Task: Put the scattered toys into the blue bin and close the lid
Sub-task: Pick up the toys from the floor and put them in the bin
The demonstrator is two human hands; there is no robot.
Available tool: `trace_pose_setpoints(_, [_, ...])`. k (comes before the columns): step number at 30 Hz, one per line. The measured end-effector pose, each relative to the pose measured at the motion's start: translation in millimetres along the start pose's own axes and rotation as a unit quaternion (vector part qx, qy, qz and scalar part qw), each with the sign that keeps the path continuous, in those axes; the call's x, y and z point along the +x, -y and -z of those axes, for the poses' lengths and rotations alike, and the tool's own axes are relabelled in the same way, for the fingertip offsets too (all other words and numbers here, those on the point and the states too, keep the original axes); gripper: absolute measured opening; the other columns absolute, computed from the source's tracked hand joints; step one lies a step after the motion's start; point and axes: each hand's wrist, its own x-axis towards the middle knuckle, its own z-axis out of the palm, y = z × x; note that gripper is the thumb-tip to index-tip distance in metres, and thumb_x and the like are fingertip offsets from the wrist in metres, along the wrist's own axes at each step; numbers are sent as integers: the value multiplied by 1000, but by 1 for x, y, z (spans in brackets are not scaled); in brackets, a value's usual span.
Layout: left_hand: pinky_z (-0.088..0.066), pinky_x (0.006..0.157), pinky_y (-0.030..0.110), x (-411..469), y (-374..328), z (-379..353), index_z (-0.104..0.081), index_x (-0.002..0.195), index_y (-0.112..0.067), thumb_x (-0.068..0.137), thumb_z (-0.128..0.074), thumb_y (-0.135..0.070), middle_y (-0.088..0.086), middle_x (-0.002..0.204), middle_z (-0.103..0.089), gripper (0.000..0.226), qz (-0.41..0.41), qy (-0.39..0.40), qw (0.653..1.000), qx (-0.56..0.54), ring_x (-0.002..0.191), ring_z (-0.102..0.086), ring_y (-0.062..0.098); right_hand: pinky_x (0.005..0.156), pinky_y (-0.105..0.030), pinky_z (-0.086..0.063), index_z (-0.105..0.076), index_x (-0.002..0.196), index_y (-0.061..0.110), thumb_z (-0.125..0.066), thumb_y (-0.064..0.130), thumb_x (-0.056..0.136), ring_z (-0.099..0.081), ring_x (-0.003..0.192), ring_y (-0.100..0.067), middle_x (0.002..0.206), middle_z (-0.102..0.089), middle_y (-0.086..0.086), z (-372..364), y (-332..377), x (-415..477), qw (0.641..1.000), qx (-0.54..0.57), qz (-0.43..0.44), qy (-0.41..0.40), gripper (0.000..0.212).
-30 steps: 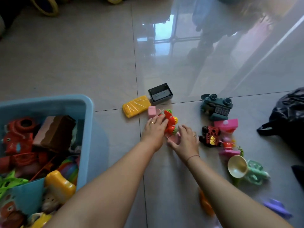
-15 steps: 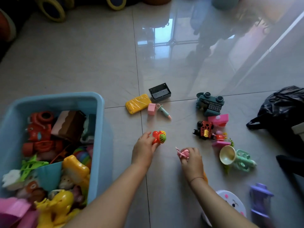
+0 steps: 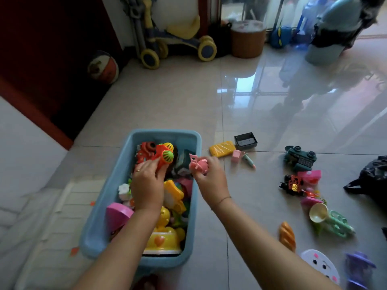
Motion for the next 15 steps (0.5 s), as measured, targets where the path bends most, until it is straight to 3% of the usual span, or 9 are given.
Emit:
trace_pose_setpoints(1, [-47, 82, 38, 1, 11, 0, -69, 106, -5, 85, -65, -21, 14, 99, -70, 27, 6, 27, 999, 17, 97, -61, 32, 76, -21, -48, -59, 95, 21, -65, 21, 85, -54, 88, -12, 96, -53, 3, -10, 5, 2, 1000, -3, -6, 9, 11])
trace_pose_setpoints(3, [-43, 94, 40, 2, 24, -6, -60, 123, -7, 86, -64, -19, 14, 119, -63, 39, 41, 120, 992, 26, 113, -55, 32, 78, -10, -46, -57, 113, 18, -67, 16, 83, -55, 99, -12, 110, -54, 0, -22, 8, 8, 999, 10, -18, 37, 31])
trace_pose_setpoints(6, [-28, 110, 37, -1, 25, -22, -28, 146, -13, 90, -58, -31, 9, 149, -35, 66, 97, 261, 959, 51, 138, -30, 24, 86, -2, -36, -37, 138, 20, -70, 12, 80, -43, 116, -6, 131, -42, 4, -16, 0, 14, 994, 2, -22, 104, 68])
trace_pose_setpoints(10, [-25, 112, 38, -1, -1, -38, -27, 146, -10, 94, -47, -38, 11, 150, -33, 62, 76, 226, 971, 18, 139, -28, 24, 107, -19, -26, -34, 140, 19, -72, 20, 78, -35, 130, -11, 139, -40, 1, 23, -46, 8, 997, -75, -28, 25, 72])
trace_pose_setpoints(15, [-24, 113, 37, 21, -63, -94, -34, 142, -6, 94, -48, -32, 15, 145, -40, 56, -8, 207, 978, -40, 135, -33, 27, 108, -22, -22, -38, 137, 15, -74, 19, 75, -34, 132, -20, 138, -43, -7, 77, -123, 17, 984, -125, -114, -53, 72])
